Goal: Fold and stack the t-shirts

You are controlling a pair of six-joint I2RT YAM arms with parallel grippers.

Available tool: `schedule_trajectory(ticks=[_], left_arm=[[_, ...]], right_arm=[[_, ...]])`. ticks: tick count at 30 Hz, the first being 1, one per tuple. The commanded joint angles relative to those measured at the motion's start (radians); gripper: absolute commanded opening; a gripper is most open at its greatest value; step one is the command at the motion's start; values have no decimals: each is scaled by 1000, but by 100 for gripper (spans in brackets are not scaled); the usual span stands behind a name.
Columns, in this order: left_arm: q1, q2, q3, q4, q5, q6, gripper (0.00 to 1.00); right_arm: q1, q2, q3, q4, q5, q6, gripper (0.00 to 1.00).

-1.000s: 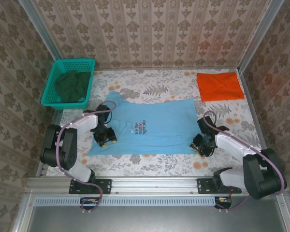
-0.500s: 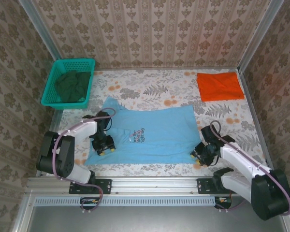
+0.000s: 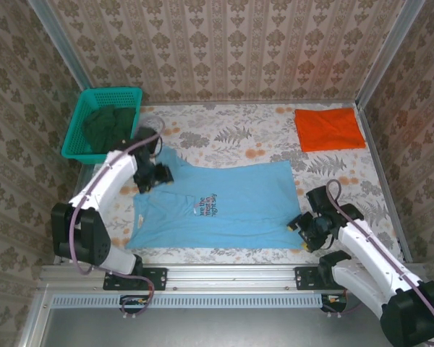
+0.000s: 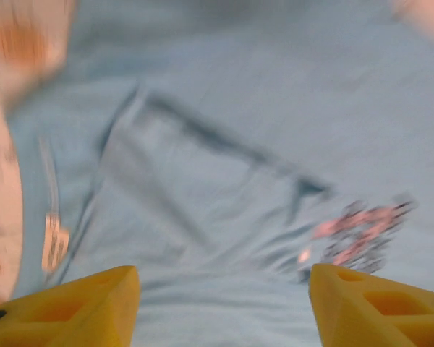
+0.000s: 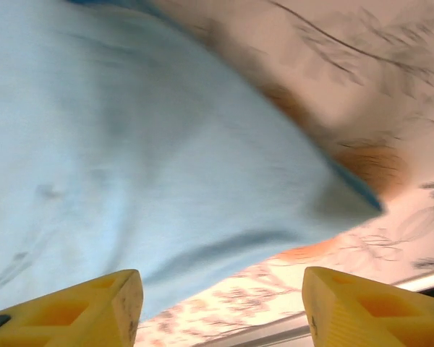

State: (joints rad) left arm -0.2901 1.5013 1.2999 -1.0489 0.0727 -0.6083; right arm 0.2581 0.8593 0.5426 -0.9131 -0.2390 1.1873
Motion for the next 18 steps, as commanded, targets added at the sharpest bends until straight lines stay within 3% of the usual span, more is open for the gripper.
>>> schedule_trajectory(ticks=[1, 5, 12, 18], left_arm=[[26, 118, 180, -36, -25, 81, 69], [45, 314, 386, -16, -15, 132, 73], [102, 622, 666, -42, -57, 181, 78], [119, 821, 904, -98, -108, 169, 80]], right_arm=[[4, 57, 139, 80, 101, -87, 65], [-10, 227, 309, 144, 196, -205, 65], [-97, 523, 409, 517, 221, -369, 62], [-193, 877, 660, 479, 196, -456, 47]])
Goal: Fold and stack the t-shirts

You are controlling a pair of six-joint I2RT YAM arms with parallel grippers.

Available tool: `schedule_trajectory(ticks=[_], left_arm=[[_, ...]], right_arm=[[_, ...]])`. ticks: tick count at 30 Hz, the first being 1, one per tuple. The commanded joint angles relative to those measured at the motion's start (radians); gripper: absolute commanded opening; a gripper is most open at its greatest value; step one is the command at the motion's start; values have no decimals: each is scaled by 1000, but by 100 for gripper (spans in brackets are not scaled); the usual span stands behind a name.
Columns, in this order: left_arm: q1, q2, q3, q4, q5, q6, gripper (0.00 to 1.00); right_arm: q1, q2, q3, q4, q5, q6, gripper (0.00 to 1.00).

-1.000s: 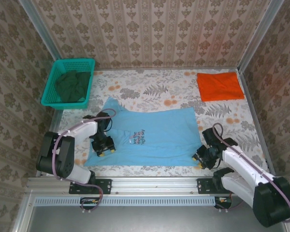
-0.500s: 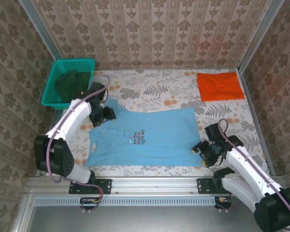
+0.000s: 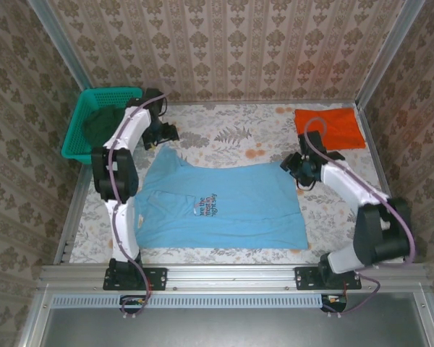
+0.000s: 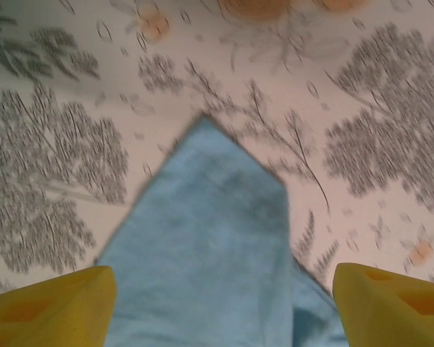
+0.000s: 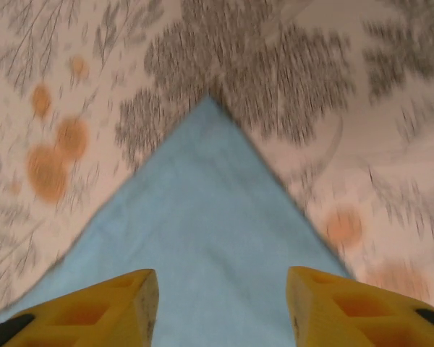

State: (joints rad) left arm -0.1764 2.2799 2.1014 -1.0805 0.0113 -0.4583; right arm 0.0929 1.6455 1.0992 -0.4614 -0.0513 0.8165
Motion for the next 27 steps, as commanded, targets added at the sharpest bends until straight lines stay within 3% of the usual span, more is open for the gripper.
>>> schedule_trajectory(ticks=[1, 7, 11, 18, 27], left_arm=[[8, 72, 135, -79, -53, 18, 80], [29, 228, 339, -144, -85, 55, 78], [41, 305, 386, -143, -38, 63, 67], [34, 324, 328, -91, 16, 89, 63], [20, 385, 372, -86, 23, 106, 49]], right_arm=[[-31, 132, 139, 19, 7, -105, 45], [-36, 311, 303, -46, 41, -132, 43], [-36, 333, 302, -19, 48, -115, 43], [-35, 343, 266, 27, 54, -112, 41], [-35, 346, 263, 20, 51, -128, 40]])
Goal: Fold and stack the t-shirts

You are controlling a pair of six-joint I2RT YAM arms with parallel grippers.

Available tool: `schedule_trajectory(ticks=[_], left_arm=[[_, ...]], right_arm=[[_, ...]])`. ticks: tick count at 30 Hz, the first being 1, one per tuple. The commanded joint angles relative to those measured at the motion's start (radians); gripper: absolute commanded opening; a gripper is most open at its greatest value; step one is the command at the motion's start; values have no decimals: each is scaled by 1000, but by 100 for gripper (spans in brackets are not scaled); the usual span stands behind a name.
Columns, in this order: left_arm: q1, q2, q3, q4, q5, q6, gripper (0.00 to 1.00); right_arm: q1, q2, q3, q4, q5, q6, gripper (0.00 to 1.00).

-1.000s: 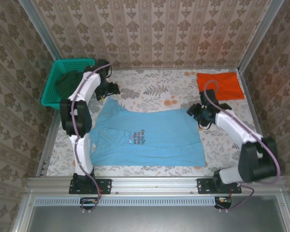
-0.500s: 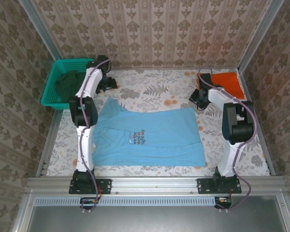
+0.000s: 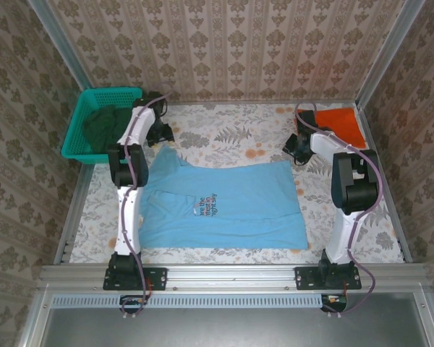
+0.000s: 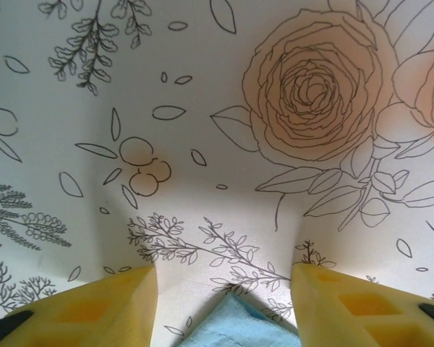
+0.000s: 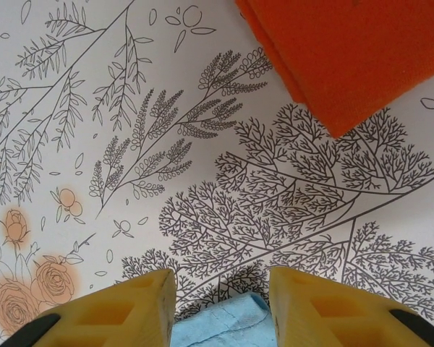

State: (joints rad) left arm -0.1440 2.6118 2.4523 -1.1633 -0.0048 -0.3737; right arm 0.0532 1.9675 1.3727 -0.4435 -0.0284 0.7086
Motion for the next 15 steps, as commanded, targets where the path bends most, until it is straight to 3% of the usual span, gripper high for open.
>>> schedule_trajectory(ticks=[1, 15], left_arm=[[-14, 54, 16, -6, 41, 23, 46], [-57, 2, -81, 33, 68, 52, 36]], right_arm=[[5, 23, -10, -1, 29, -23, 40], [8, 43, 11, -5, 33, -29, 40]])
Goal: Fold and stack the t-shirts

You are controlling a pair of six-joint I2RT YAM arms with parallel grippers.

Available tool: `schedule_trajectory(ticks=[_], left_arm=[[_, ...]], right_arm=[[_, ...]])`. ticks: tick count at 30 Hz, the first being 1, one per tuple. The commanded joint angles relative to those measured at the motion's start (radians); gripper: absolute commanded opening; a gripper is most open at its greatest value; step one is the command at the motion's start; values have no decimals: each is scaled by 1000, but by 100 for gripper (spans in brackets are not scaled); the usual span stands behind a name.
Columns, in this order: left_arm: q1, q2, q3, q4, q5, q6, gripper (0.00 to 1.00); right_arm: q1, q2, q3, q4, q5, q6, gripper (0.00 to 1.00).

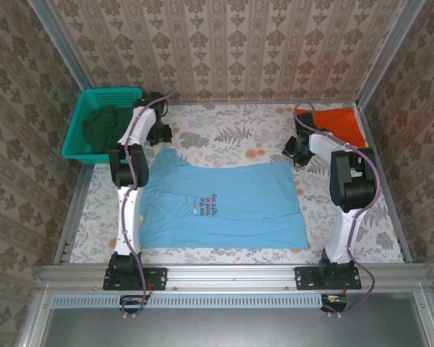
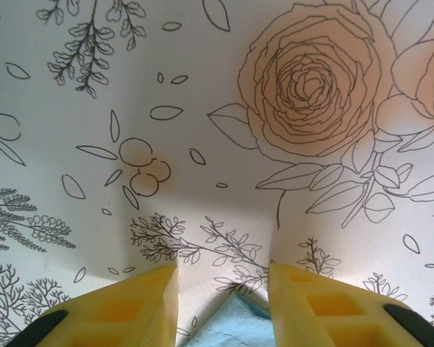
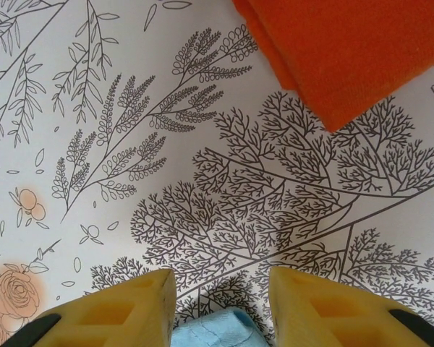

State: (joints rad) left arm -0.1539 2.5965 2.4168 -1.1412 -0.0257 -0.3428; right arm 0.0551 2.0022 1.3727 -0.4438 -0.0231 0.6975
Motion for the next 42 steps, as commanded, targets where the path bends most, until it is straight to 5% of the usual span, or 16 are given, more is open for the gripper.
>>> schedule_trajectory(ticks=[1, 23, 36, 42], left_arm=[[-50, 16, -51, 14, 88, 22, 36], [-91, -42, -160, 31, 68, 26, 27], [-94, -40, -154, 10, 29, 47, 0], [-98, -64, -174, 32, 30, 43, 0]], right_arm=[[7, 9, 12, -3, 28, -18, 40], [7, -2, 19, -4, 40, -32, 40], [7, 45, 70, -34, 68, -41, 40], [8, 56, 76, -43, 79, -64, 40]])
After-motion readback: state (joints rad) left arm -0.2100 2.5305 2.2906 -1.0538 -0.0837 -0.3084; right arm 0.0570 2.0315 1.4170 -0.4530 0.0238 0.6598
